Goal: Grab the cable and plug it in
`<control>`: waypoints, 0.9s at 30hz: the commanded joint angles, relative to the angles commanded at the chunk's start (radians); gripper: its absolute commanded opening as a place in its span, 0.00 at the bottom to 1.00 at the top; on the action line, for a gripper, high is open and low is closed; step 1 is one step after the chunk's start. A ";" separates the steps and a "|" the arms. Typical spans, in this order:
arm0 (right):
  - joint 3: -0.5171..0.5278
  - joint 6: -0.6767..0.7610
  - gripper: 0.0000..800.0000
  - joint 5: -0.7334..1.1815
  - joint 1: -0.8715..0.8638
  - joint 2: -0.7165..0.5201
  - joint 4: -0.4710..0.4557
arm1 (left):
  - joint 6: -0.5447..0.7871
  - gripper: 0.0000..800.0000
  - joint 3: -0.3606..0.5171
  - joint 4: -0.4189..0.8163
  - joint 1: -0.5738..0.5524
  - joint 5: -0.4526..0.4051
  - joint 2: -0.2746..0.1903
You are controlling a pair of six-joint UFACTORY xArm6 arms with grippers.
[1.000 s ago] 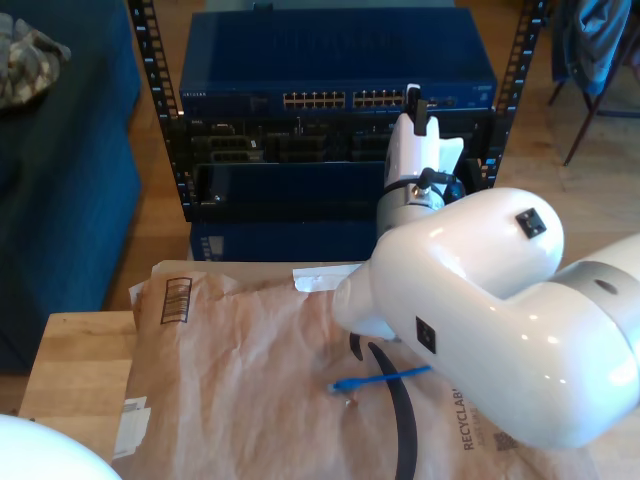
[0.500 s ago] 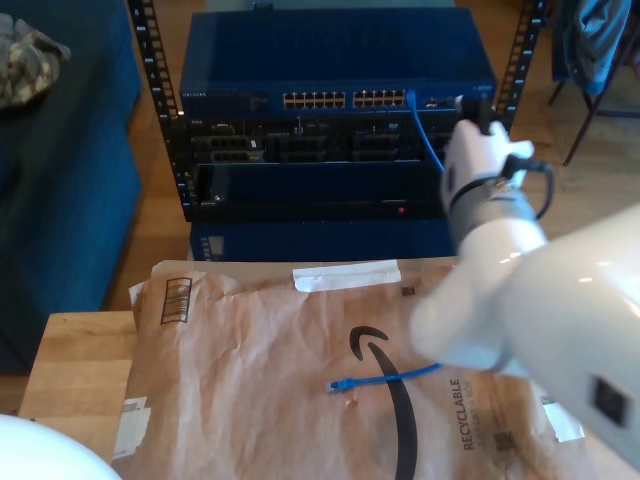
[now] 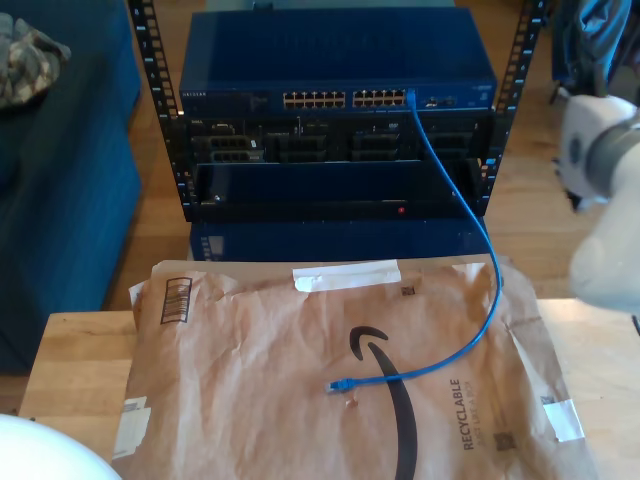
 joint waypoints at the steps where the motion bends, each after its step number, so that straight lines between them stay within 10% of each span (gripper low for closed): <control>1: -0.003 0.000 0.99 0.060 -0.041 -0.015 0.000 | 0.000 1.00 0.000 0.000 0.000 0.000 0.000; 27: -0.087 -0.964 1.00 1.452 -0.967 -0.333 -0.028 | 0.000 1.00 0.000 0.000 0.000 0.000 0.000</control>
